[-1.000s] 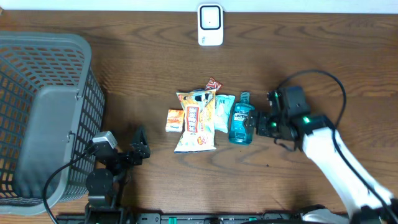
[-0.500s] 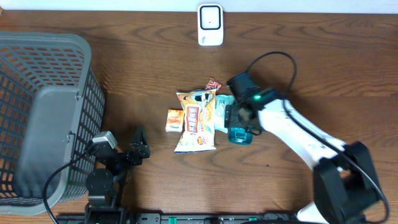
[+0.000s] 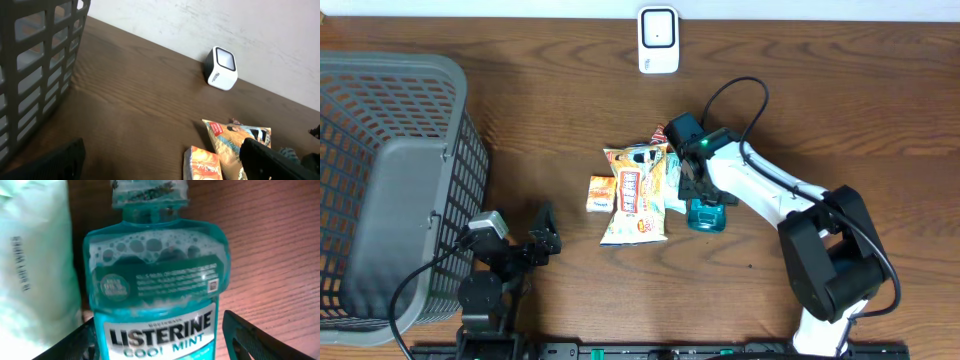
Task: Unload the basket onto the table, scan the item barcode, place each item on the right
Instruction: 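Lift the Listerine bottle with the right gripper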
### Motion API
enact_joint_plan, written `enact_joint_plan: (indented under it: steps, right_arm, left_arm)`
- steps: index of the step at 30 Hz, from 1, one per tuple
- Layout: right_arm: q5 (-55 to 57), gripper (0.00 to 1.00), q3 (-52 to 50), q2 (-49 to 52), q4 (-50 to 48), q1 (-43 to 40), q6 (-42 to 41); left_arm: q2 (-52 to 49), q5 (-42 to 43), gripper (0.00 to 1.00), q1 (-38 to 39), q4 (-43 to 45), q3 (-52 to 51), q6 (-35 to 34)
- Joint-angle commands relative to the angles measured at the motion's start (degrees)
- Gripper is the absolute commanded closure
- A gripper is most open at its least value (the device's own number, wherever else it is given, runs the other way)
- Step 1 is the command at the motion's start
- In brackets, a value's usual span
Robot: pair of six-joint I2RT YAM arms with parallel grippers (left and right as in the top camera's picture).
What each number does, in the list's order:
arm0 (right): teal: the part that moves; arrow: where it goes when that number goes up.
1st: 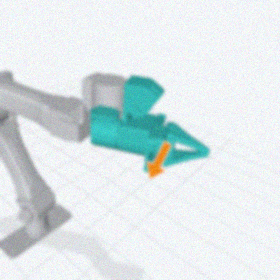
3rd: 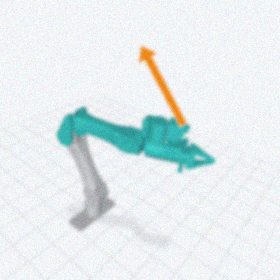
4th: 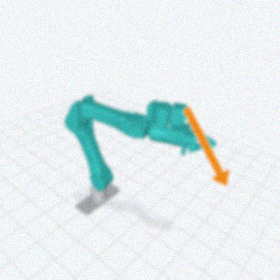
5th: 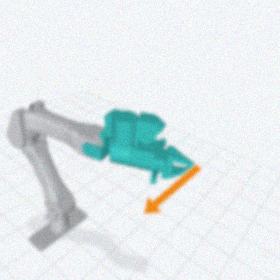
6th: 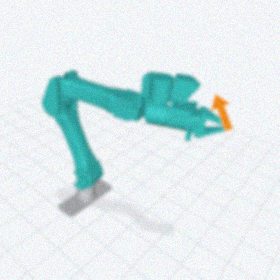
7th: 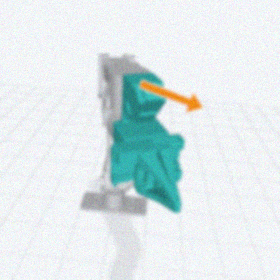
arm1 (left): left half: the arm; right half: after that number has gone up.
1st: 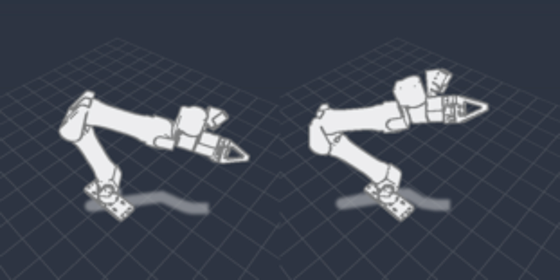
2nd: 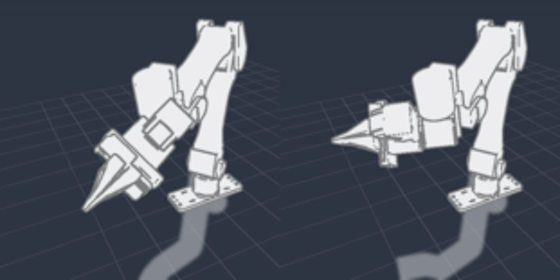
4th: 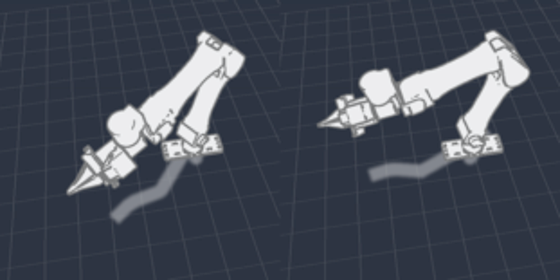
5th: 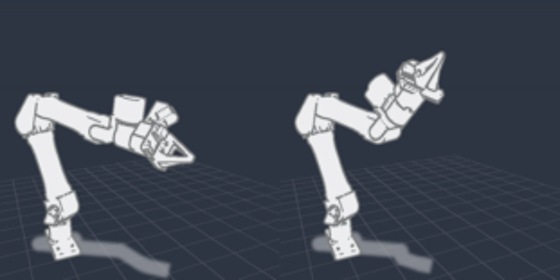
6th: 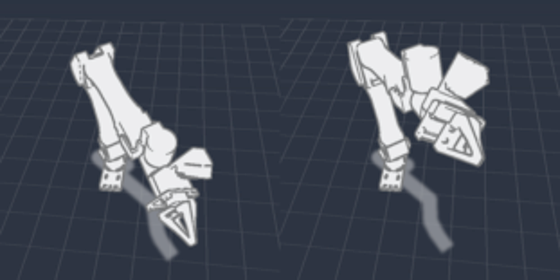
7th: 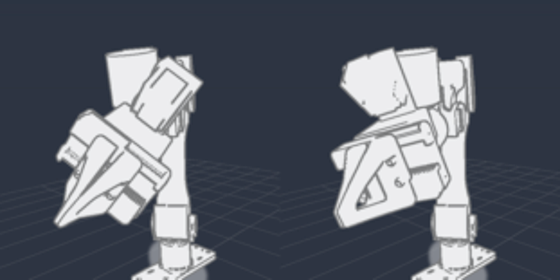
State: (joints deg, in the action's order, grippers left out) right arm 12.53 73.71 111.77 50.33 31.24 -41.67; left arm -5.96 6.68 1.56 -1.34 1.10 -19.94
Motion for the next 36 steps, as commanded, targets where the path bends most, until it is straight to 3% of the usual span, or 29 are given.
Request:
enact_joint_plan:
  steps: [1,8,13,19,22,26,32,36]
  right_arm:
    - [2.4,0.29,1.0,2.9,0.7,0.2,-1.1]
    - [2.1,0.35,1.0,6.8,3.3,0.2,-0.6]
    - [-2.1,0.5,1.0,7.4,3.9,0.2,4.7]
    - [-3.3,0.5,1.0,7.4,7.0,0.2,7.0]
    - [-8.2,0.5,1.0,7.4,6.9,0.2,15.7]
    - [-16.7,0.61,1.0,7.4,6.8,0.0,27.4]
    - [-29.6,0.72,1.0,7.4,6.7,-1.2,39.3]
    - [-38.0,0.73,1.0,7.4,6.9,-2.4,45.8]
  left_arm:
    - [-0.1,-0.1,0.02,-0.3,-2.1,-0.9,-1.4]
    - [-0.1,-0.1,0.02,-0.3,-2.1,-0.9,-1.4]
    - [-0.1,-0.1,0.02,-0.3,-2.1,-0.9,-1.4]
    - [-0.1,-0.1,0.02,-0.3,-2.1,-0.9,-1.4]
    - [-0.1,-0.1,0.02,-0.3,-2.1,-0.9,-1.4]
    - [-0.1,-0.1,0.02,-0.3,-2.1,-0.9,-1.4]
    - [-0.1,-0.1,0.02,-0.3,-2.1,-0.9,-1.4]
    - [-0.1,-0.1,0.02,-0.3,-2.1,-0.9,-1.4]
